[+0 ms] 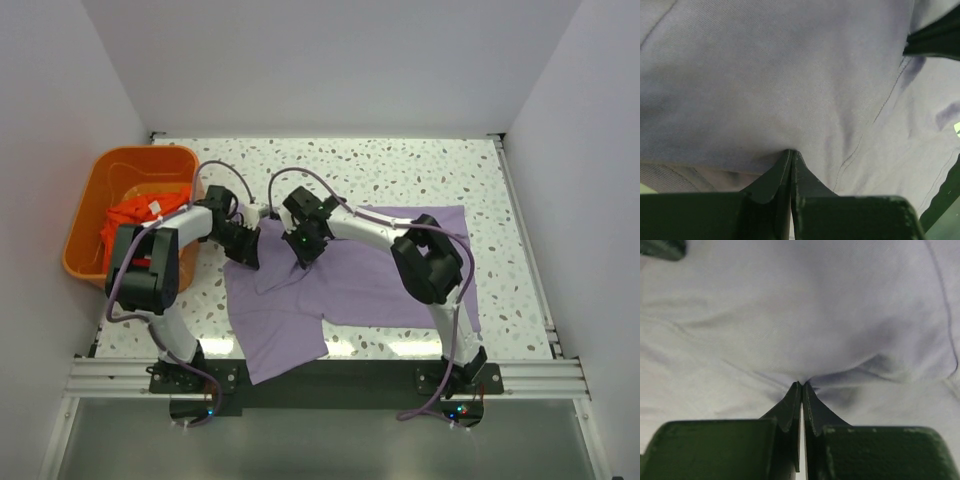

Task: Fold and stack the t-shirts
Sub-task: Fold the tshirt

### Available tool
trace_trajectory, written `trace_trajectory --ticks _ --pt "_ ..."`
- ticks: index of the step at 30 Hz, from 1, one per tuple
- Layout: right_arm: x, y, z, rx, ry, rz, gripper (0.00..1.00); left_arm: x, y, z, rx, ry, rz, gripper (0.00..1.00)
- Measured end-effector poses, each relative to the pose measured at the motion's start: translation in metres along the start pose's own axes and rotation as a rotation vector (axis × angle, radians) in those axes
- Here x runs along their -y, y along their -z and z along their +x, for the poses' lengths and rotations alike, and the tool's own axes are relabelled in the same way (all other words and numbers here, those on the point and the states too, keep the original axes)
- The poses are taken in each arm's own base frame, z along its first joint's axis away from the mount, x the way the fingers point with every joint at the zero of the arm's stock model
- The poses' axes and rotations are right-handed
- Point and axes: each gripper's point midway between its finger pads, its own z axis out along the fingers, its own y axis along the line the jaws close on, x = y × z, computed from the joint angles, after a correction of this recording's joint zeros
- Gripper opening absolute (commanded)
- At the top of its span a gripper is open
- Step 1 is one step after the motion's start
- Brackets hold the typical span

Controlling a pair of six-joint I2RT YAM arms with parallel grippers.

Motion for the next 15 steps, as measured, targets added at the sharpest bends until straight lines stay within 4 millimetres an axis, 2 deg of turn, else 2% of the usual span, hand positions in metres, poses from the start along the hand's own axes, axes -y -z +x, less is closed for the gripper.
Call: trace_trajectory --ticks 8,11,15 --pt "-0.008 0.023 0.019 0.008 -0.062 0.009 0.0 -0.001 -0.001 0.0 -0.034 0.039 -0.009 0.02" --pt "-0.003 0.029 0.026 0.009 -0.1 0.034 0.0 -0.001 -0.001 0.0 -0.04 0.043 -0.008 0.02" --pt "0.009 0.03 0.032 0.003 -0.163 0.066 0.08 -0.001 -0.001 0.0 -0.045 0.047 -0.006 0.01"
